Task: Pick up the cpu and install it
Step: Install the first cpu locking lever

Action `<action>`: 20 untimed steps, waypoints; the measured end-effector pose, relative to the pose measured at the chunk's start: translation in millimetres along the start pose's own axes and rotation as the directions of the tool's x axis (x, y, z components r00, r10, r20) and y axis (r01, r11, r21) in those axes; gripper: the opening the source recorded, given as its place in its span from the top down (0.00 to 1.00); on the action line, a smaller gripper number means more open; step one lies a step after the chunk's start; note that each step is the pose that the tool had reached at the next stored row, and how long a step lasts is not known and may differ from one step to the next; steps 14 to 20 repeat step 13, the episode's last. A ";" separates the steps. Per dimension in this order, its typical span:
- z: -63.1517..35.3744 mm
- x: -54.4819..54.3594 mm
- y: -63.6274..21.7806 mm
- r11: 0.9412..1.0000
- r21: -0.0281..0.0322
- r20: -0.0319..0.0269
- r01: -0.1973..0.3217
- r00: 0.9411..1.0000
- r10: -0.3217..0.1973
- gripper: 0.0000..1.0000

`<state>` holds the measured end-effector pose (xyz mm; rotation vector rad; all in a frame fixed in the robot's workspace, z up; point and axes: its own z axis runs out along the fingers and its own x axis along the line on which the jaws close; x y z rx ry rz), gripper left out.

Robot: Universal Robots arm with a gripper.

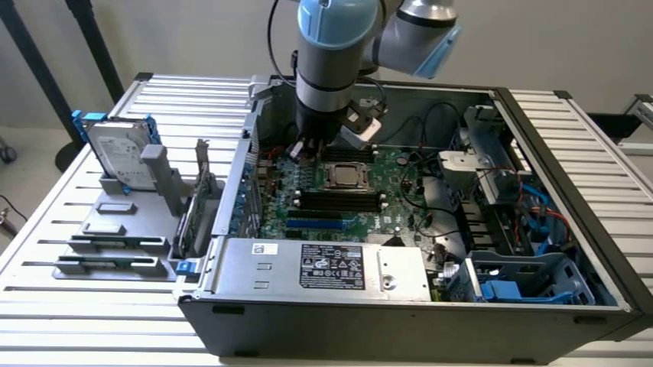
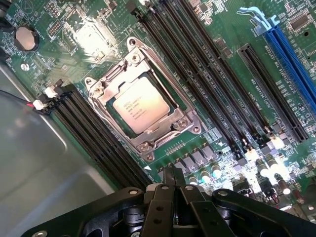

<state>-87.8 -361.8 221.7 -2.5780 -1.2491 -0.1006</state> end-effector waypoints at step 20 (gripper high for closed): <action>-2.1 2.9 -2.5 0.999 -0.005 0.020 0.037 0.999 -0.037 0.89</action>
